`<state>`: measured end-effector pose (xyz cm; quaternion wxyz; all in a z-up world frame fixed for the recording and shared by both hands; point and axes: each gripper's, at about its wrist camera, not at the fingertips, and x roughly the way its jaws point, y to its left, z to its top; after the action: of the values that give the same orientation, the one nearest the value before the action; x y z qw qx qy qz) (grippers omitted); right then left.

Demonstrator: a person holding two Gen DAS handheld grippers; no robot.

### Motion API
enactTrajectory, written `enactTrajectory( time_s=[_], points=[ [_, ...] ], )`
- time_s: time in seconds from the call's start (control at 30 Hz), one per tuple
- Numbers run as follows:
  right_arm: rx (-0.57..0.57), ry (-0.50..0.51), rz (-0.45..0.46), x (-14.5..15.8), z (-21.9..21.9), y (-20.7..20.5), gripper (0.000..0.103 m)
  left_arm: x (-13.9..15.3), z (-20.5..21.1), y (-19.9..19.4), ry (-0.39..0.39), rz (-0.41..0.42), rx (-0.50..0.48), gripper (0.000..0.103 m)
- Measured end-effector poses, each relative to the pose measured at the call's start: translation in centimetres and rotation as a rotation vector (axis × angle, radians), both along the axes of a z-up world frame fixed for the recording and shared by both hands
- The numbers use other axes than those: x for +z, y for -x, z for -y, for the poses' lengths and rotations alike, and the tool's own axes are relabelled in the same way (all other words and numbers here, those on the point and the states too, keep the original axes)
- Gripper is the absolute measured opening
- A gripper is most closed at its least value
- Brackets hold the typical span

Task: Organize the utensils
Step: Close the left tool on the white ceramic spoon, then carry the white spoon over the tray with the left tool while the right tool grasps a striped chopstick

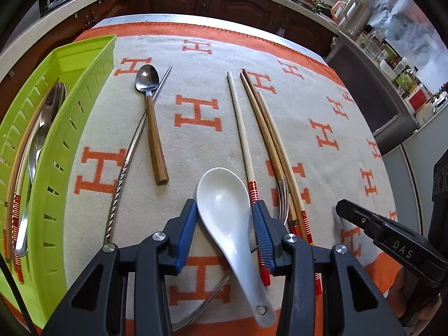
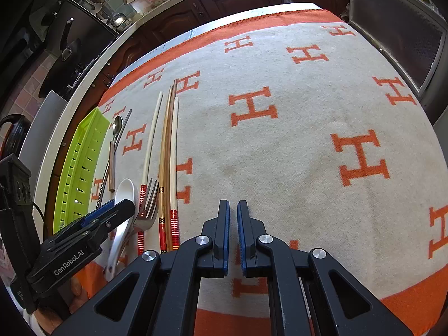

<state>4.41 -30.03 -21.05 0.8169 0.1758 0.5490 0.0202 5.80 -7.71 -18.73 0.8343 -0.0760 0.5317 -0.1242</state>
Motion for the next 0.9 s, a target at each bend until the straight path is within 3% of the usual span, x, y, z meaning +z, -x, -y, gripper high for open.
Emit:
enactTrajectory(
  time_s=[0.07,0.13,0.53,0.9],
  points=[
    [0.002,0.003,0.001,0.0,0.0,0.0,0.006,-0.1,0.1,0.0,-0.007,0.007,-0.002,0.035],
    [0.003,0.009,0.001,0.0,0.0,0.0,0.006,-0.3,0.0,-0.1,-0.021,0.01,0.003,0.01],
    [0.031,0.0,0.015,0.4,-0.7,0.0,0.006,-0.1,-1.3,0.2,0.05,0.013,0.021,0.002],
    [0.144,-0.062,0.005,0.2,-3.3,-0.6,0.006,1.7,-2.5,1.0,0.092,0.05,0.015,0.001]
  ],
)
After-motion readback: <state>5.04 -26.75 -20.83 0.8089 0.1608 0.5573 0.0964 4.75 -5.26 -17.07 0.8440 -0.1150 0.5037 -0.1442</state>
